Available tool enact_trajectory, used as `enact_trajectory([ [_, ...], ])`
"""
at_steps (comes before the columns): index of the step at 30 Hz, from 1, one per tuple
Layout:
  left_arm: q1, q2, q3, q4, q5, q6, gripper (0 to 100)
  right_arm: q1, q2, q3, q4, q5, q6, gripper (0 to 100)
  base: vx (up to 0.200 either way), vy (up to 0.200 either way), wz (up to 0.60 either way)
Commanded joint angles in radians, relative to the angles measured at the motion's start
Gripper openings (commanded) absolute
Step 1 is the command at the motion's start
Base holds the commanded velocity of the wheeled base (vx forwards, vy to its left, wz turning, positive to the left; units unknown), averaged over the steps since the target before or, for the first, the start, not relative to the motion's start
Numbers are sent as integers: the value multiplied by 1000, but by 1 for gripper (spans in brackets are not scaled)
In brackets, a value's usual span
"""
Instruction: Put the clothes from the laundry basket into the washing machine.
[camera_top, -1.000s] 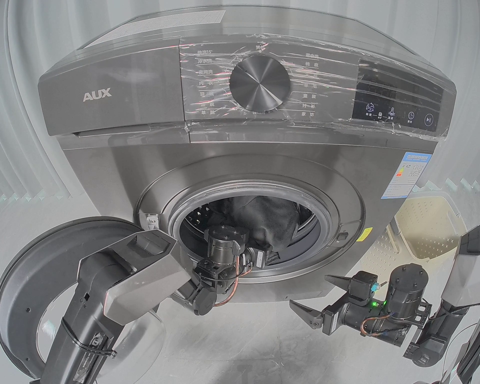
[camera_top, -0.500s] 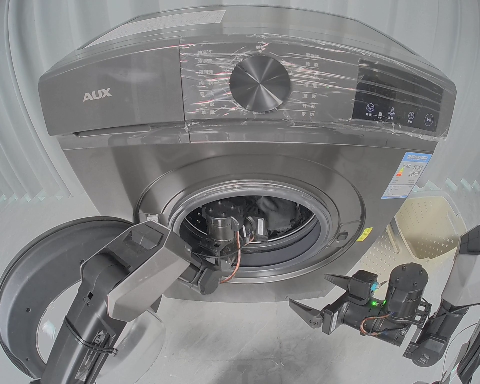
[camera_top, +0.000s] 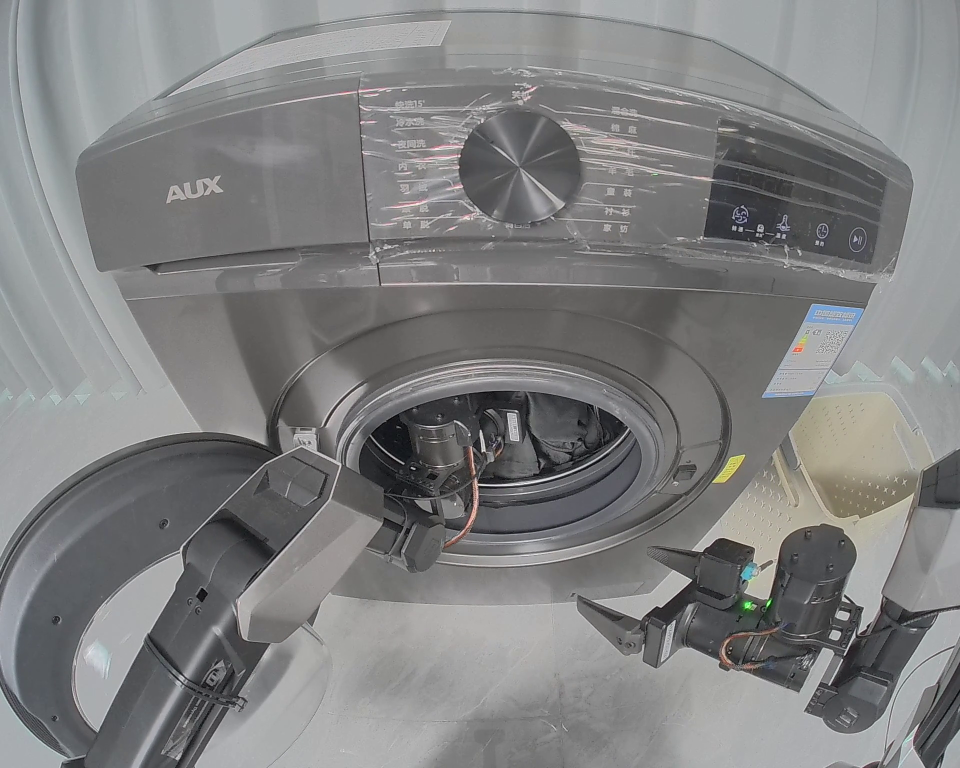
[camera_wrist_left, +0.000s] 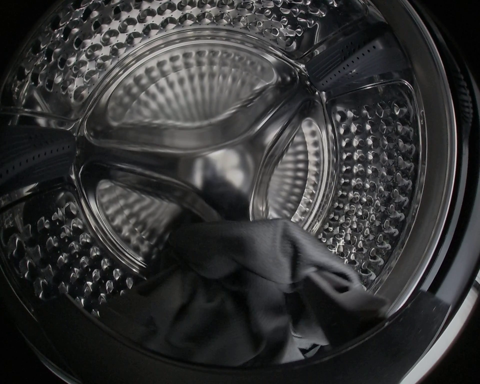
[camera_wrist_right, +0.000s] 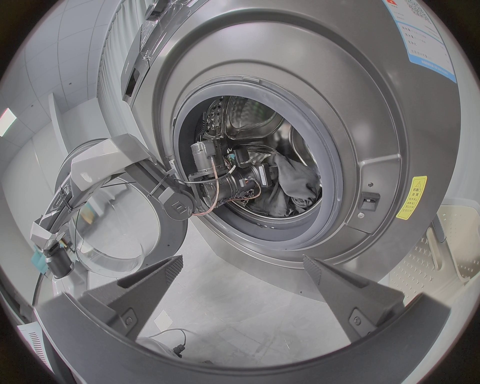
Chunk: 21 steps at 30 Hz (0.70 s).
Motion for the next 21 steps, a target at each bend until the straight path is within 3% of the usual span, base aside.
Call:
enact_trajectory([
  [1,0,14,10,0,1,-1,100,1,-1,1,-1,0,0,100,0,0,0],
  [8,-11,-50,139,-2,-1,3,100,1,-1,1,-1,0,0,100,0,0,0],
  [12,-19,-152,349,0,-24,11,100,1,1,1,-1,0,0,100,0,0,0],
  [21,-45,-262,580,-34,-58,14,100,1,2,1,-1,-2,0,100,0,0,0],
])
